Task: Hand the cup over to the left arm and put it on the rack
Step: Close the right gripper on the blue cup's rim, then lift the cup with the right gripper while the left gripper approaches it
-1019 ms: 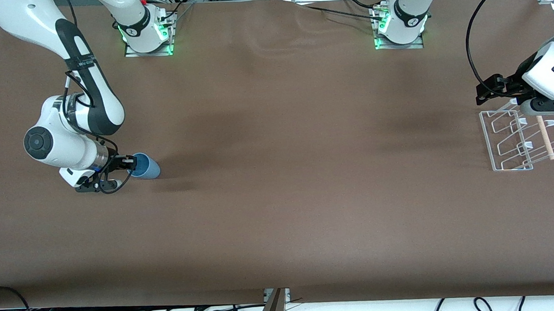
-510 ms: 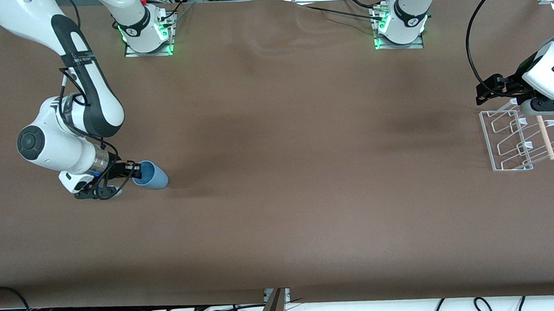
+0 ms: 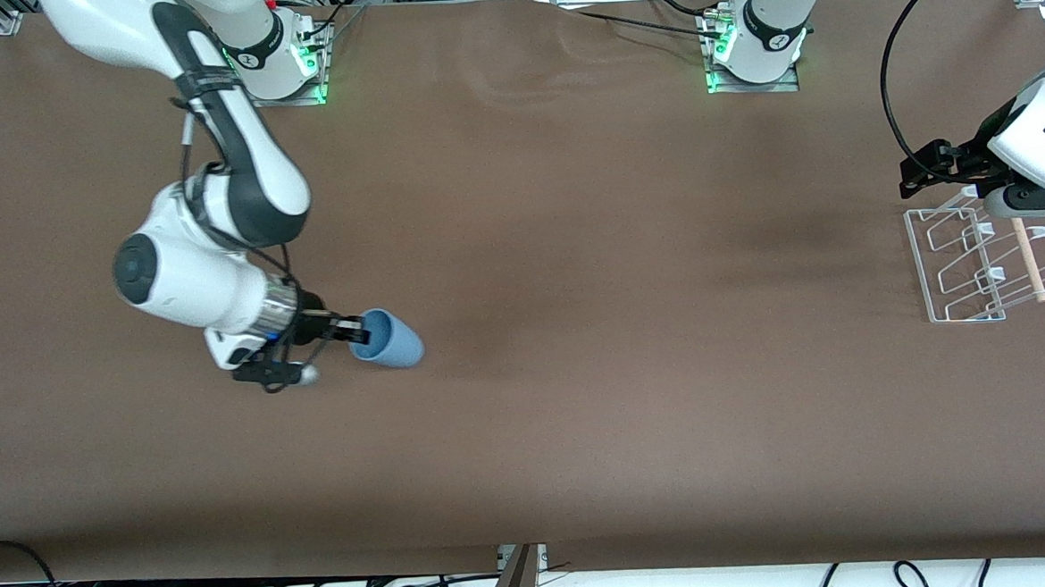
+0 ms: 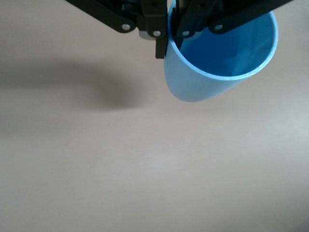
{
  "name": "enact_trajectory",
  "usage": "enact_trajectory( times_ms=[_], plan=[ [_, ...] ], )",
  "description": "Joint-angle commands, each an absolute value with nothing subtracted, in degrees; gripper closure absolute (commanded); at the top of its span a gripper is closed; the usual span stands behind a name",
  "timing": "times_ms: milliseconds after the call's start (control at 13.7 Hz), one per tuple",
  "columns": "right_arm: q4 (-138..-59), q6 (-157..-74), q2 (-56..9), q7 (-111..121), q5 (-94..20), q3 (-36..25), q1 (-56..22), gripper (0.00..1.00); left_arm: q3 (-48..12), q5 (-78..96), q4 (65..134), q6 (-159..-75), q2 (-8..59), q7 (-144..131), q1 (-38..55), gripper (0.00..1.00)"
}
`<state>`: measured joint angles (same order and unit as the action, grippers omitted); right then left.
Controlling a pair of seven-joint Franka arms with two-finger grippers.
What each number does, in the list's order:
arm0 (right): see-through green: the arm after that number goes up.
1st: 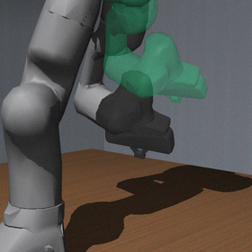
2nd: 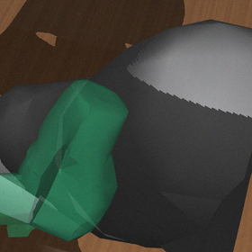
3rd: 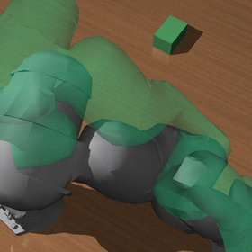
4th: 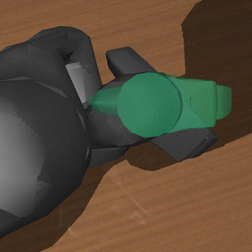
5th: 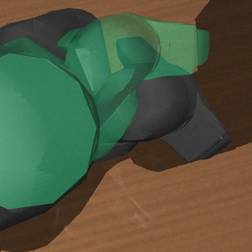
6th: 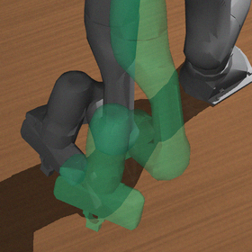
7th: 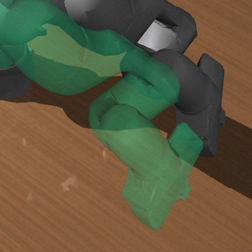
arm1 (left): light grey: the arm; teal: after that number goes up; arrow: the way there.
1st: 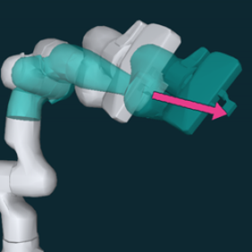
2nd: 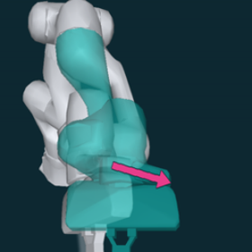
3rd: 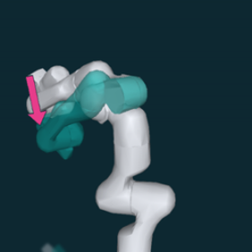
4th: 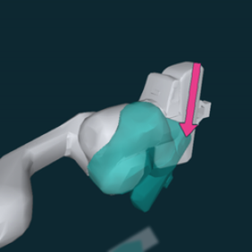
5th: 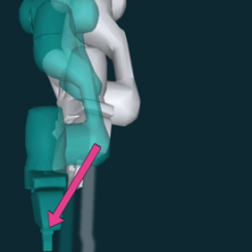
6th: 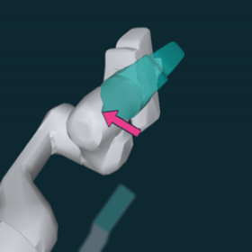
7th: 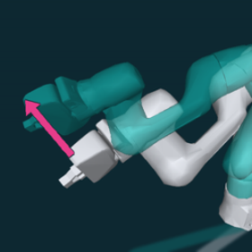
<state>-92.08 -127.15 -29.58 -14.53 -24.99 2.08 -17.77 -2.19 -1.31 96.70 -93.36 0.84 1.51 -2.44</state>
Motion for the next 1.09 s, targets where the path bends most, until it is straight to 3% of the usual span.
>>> enact_trajectory(
  times_ms=[0,364,1019],
  plan=[
    [-81.8,-126.4,-36.1,-22.0,-26.2,5.0,-19.2,1.0,-2.5,-1.6,94.9,-92.2,1.8,2.3,-3.9,0.0],
    [-73.8,-128.3,-41.0,-32.4,-27.4,12.0,-19.2,1.0,-2.5,0.4,94.8,-92.1,2.3,2.3,-5.0,0.0],
    [-72.9,-134.3,-41.7,-37.1,-28.6,13.0,-25.6,1.0,-2.5,23.1,94.7,-91.5,9.0,10.5,-6.8,0.0]
  ],
)
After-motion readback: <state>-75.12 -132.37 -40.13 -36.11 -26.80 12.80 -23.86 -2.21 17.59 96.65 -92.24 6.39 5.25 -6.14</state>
